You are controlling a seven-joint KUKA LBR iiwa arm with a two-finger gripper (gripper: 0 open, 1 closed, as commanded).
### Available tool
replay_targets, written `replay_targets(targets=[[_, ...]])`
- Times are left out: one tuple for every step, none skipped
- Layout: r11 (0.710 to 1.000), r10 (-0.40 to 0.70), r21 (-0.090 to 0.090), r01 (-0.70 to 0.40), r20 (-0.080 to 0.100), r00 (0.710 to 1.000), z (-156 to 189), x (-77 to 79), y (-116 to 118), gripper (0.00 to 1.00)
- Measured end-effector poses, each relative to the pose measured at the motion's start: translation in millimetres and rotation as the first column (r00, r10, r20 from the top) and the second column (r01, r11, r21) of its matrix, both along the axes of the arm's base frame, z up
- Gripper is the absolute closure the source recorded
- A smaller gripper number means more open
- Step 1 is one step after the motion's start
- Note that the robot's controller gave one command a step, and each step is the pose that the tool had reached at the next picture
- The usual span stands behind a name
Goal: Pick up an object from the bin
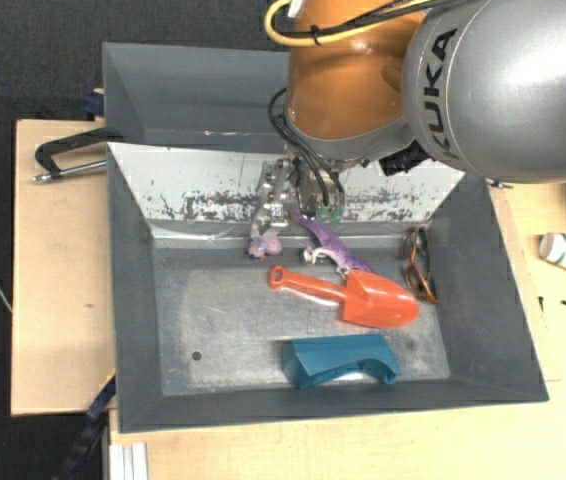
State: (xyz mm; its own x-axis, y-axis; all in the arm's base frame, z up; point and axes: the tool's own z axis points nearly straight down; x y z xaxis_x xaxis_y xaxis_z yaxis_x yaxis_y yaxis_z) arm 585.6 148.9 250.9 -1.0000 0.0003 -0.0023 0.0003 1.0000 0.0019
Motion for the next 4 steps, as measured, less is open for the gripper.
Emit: replay_targets(targets=[[0.999, 0.036, 0.0, -0.036, 0.002, 0.999, -36, -10.0, 17, 1.0], [0.999, 0.043, 0.001, -0.043, -0.002, 0.999, -53, -3.7, 17, 1.0], [0.998, 0.059, 0.0, -0.059, 0.0, 0.998, -59, -24.6, 10, 1.0], [0.999, 0.05, 0.0, -0.05, 0.0, 0.999, -45, -25.4, -2, 1.0]])
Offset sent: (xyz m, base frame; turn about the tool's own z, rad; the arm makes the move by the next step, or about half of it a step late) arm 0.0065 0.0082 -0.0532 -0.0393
